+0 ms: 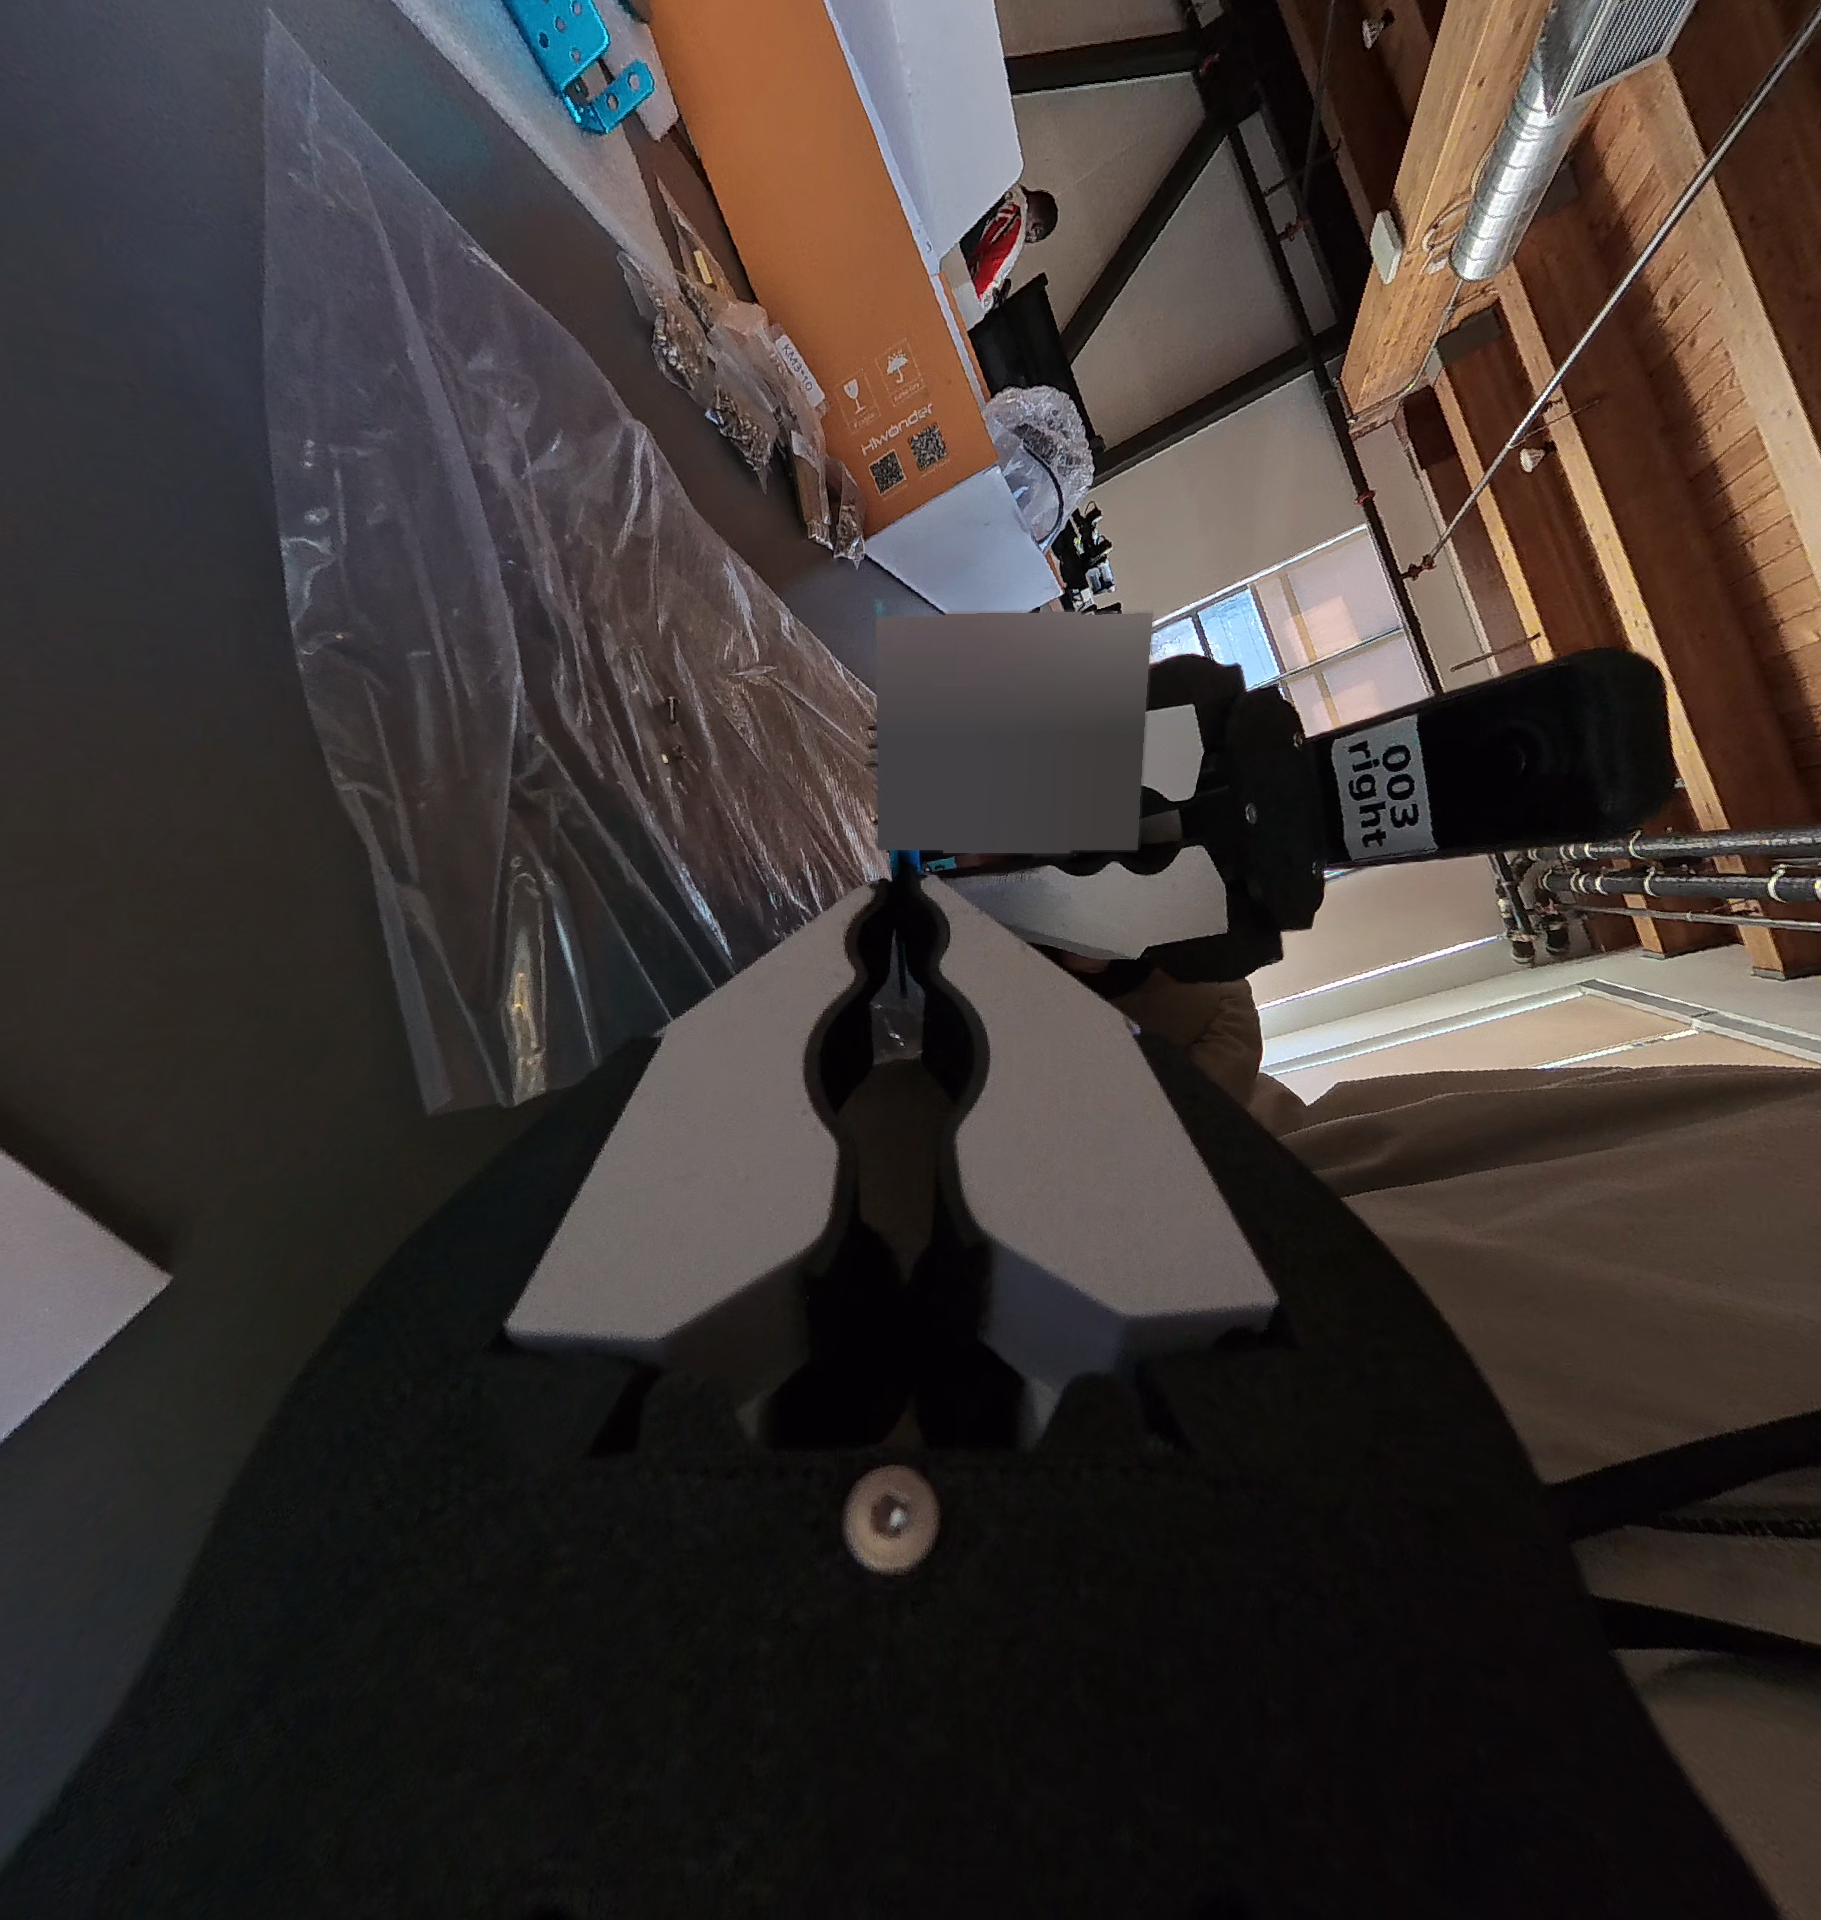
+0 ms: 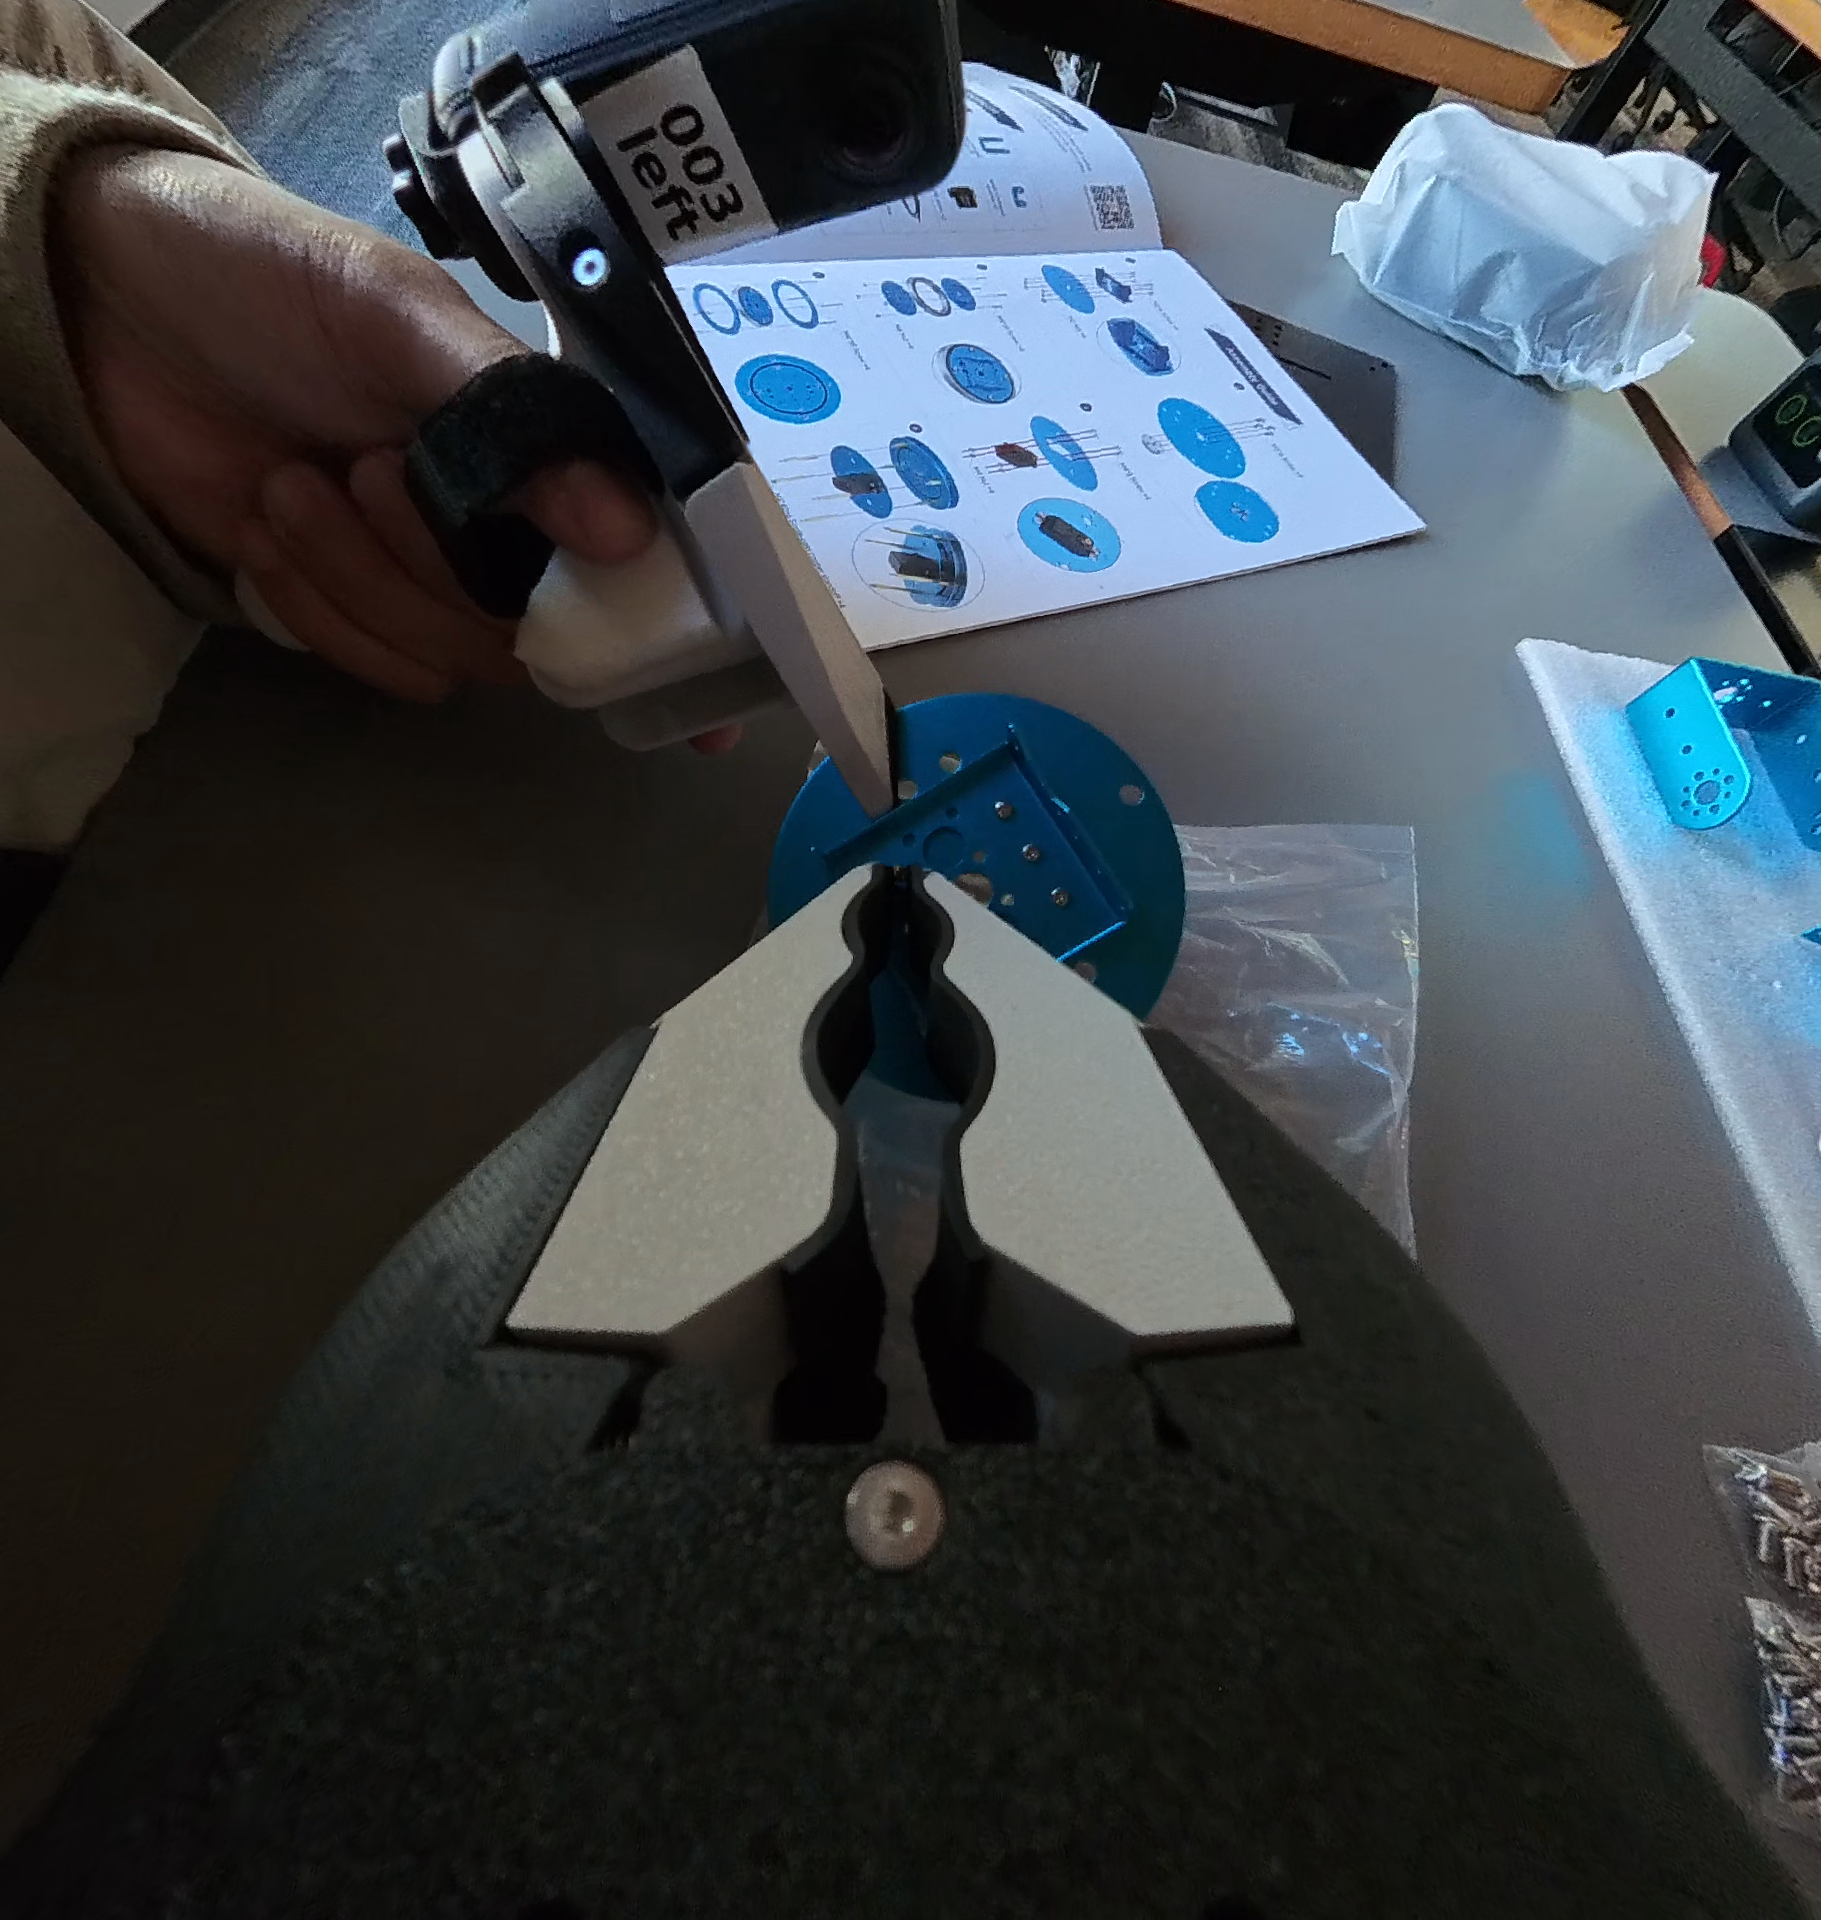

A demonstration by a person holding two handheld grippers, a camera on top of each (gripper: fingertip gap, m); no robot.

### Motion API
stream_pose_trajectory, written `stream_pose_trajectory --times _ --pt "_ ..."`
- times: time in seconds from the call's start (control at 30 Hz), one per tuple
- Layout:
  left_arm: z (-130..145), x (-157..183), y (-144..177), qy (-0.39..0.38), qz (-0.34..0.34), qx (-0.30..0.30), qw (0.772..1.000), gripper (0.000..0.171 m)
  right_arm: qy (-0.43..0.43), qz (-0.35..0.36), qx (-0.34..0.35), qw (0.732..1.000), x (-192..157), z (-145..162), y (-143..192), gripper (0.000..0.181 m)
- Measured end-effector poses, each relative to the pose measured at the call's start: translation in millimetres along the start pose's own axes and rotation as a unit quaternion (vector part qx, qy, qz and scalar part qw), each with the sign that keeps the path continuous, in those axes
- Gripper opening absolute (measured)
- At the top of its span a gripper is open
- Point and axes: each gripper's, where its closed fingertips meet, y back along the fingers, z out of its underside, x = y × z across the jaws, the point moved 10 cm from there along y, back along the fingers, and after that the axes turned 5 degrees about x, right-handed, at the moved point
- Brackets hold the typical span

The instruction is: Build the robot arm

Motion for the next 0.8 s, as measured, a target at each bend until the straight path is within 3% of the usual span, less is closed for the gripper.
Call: stream_pose_trajectory --times 0.8 --pt "0.4 -0.8 -0.7 0.006 0.000 -0.005 1.000 0.000 -0.002 -0.009 -0.010 1.000 0.6 -0.4 0.6 0.001"
